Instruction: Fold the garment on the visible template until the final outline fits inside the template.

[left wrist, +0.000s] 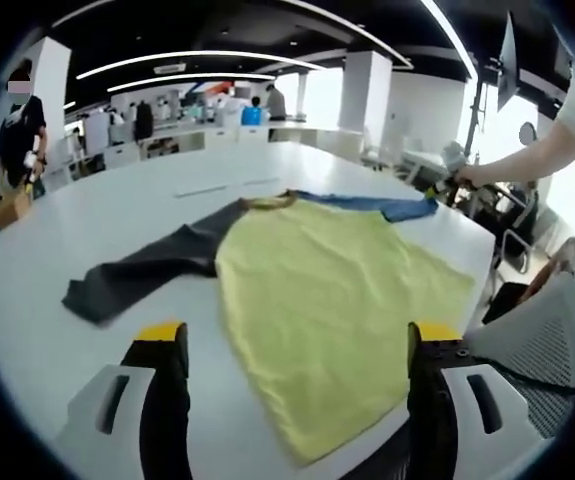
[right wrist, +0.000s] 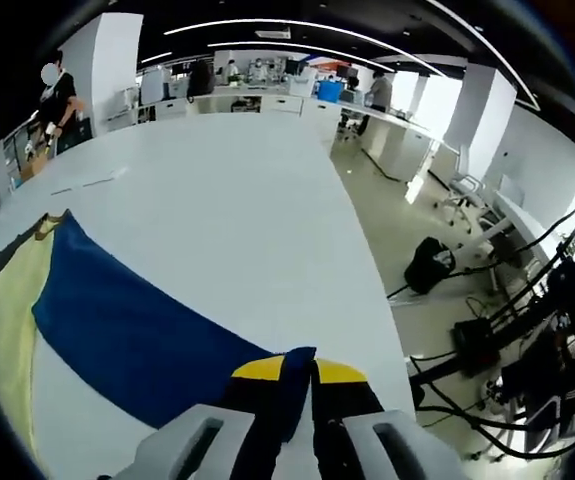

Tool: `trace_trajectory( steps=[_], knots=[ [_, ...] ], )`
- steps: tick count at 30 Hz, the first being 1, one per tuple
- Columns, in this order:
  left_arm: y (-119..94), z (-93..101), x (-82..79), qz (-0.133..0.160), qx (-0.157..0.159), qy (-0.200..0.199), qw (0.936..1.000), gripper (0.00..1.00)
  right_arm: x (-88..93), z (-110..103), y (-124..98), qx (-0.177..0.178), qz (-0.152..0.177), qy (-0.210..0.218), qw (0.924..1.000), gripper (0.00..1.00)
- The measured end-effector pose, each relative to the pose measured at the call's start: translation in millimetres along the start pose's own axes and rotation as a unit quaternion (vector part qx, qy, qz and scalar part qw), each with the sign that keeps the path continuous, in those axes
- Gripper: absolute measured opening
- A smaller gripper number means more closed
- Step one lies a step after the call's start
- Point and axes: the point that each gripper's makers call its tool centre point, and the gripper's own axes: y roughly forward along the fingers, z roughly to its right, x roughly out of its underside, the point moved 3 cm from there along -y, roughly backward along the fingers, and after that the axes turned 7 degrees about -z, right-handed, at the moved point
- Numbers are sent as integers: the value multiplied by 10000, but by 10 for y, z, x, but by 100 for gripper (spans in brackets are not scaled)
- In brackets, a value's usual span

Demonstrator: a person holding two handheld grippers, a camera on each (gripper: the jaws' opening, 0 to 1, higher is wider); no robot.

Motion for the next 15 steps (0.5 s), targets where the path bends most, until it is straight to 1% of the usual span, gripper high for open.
trace_trajectory(
  steps=[2,5,9,15],
  knots=[
    [0,3,-5,13,1,9,10000,87,25,2,-17,-54,-5,42,10000,14],
    [1,9,-10,21,6,7,10000,87,42,27,-35,-90,0,78,9999,16],
    [-5,13,-16,32,15,22,10000,86,94,59,-53,-133,-43,165,9998,21],
    [-13,16,-18,28,12,38,10000,86,212,88,-16,-230,-134,300,9992,21]
  ],
)
